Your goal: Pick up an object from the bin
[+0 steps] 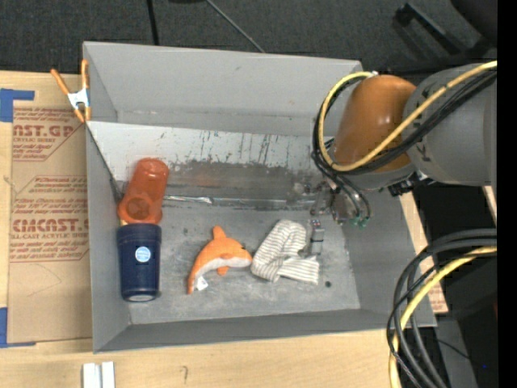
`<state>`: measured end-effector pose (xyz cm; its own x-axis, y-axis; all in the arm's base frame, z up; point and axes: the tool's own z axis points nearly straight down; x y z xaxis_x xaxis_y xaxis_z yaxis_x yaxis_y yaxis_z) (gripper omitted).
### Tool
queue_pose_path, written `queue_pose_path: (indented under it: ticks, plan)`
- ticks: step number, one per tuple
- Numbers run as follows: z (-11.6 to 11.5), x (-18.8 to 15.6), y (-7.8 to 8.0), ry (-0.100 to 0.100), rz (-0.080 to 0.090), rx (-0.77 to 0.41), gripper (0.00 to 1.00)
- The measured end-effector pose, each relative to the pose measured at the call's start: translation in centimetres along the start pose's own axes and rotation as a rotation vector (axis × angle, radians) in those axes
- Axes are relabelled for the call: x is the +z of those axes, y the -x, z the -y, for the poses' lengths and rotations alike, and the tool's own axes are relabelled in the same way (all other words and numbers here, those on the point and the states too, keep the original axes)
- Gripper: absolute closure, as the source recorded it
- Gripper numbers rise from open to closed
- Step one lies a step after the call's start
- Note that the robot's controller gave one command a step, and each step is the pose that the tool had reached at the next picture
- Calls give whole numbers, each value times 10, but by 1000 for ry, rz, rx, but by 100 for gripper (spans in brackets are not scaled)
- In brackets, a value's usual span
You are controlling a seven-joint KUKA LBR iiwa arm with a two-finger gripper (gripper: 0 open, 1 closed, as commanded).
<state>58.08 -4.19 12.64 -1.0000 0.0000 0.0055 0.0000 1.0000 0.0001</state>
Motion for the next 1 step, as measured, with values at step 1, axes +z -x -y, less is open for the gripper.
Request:
queue_pose_path:
  ticks: [1]
  plan:
    - [0, -5, 2, -1, 7, -1, 0]
